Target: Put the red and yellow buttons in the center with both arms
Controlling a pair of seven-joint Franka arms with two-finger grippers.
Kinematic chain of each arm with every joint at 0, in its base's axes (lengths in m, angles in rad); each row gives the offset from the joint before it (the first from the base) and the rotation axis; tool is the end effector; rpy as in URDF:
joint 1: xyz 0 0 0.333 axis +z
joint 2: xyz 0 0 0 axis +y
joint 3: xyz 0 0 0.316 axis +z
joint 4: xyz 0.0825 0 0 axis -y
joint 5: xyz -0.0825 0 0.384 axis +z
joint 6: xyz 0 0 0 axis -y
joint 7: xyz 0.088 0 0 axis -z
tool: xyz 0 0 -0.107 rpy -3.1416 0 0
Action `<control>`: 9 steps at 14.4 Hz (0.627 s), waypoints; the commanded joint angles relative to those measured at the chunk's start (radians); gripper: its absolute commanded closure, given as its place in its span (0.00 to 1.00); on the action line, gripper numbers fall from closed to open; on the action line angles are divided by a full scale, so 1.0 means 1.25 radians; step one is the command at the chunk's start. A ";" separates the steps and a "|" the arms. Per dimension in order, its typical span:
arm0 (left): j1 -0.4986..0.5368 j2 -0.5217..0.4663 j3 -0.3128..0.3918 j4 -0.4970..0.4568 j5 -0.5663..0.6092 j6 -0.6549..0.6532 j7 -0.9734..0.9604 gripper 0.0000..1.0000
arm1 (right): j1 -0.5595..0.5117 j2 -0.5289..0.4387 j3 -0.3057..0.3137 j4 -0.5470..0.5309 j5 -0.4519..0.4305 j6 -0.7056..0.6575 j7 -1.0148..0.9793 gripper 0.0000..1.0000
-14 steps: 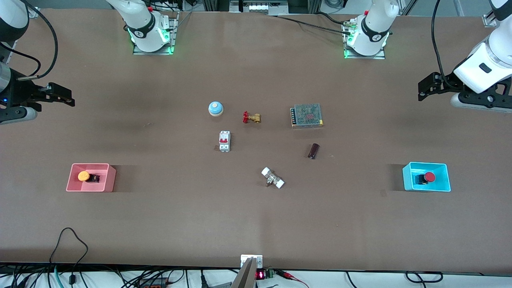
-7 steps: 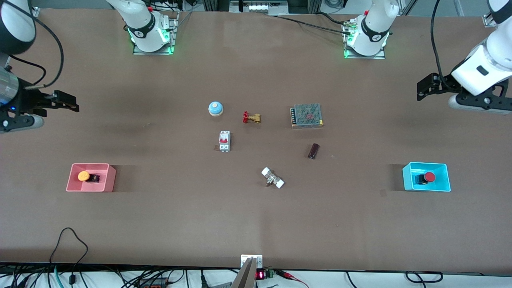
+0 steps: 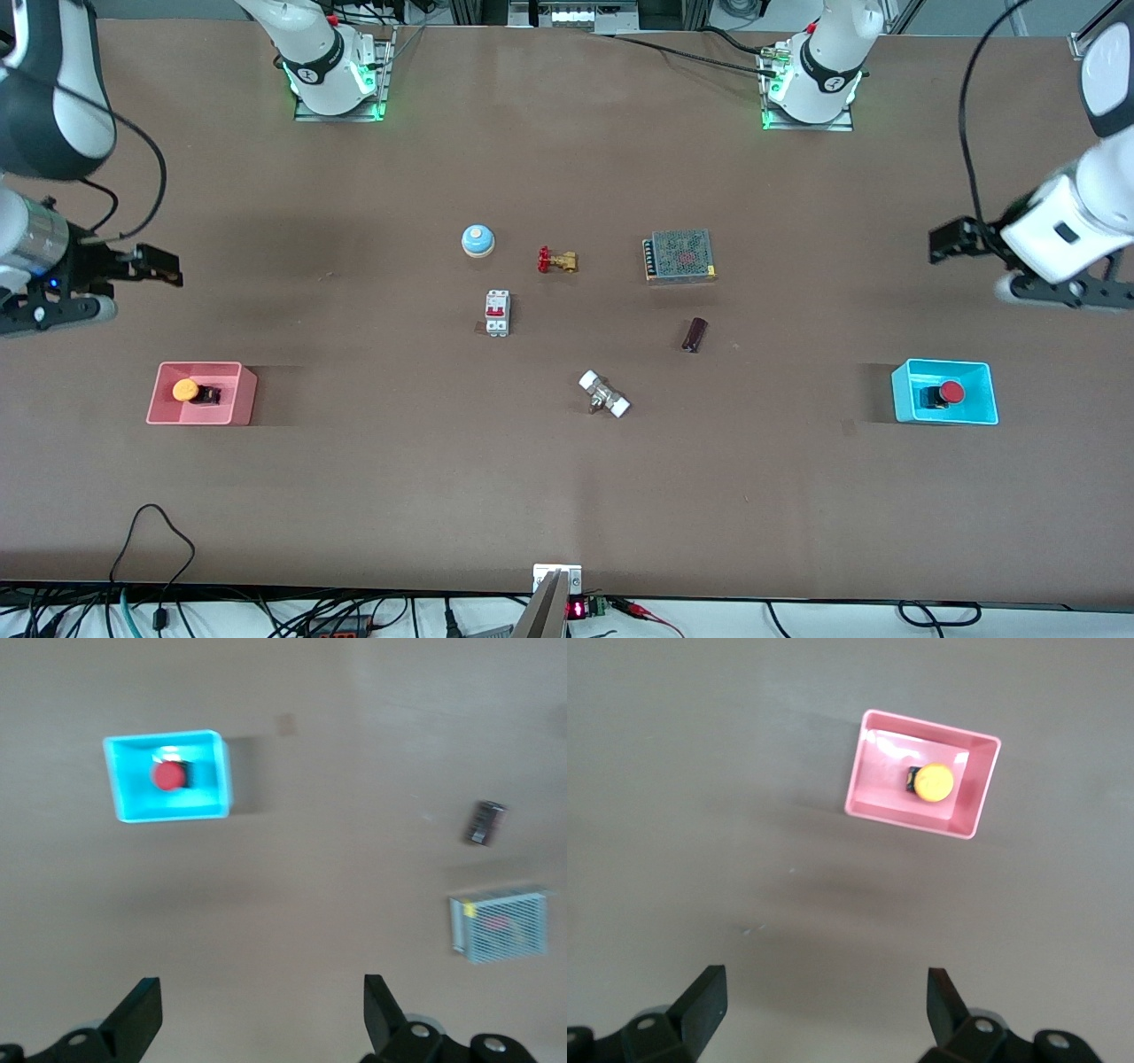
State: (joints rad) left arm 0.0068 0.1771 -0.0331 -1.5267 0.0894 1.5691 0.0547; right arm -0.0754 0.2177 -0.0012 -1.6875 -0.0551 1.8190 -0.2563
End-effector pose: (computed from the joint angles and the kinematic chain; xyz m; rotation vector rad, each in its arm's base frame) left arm 0.6014 -0.0047 0.5429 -3.0502 0.1324 0.2076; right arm 0.6150 -0.0517 0.4616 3.0853 0.3027 -0.1455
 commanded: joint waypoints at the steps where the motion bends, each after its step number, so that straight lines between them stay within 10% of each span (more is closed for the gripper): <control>1: 0.015 0.107 0.002 0.078 0.043 -0.022 0.016 0.00 | -0.026 0.050 0.007 0.005 -0.009 0.056 -0.017 0.00; 9: 0.118 0.322 0.002 0.065 0.025 0.336 0.036 0.00 | -0.068 0.189 0.005 0.011 -0.006 0.260 -0.032 0.00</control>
State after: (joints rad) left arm 0.1522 0.5116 -0.0279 -1.4862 0.1203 1.9212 0.0665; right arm -0.1337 0.4145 -0.0043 -1.6882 -0.0580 2.0953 -0.2749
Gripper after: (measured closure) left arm 0.000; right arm 0.000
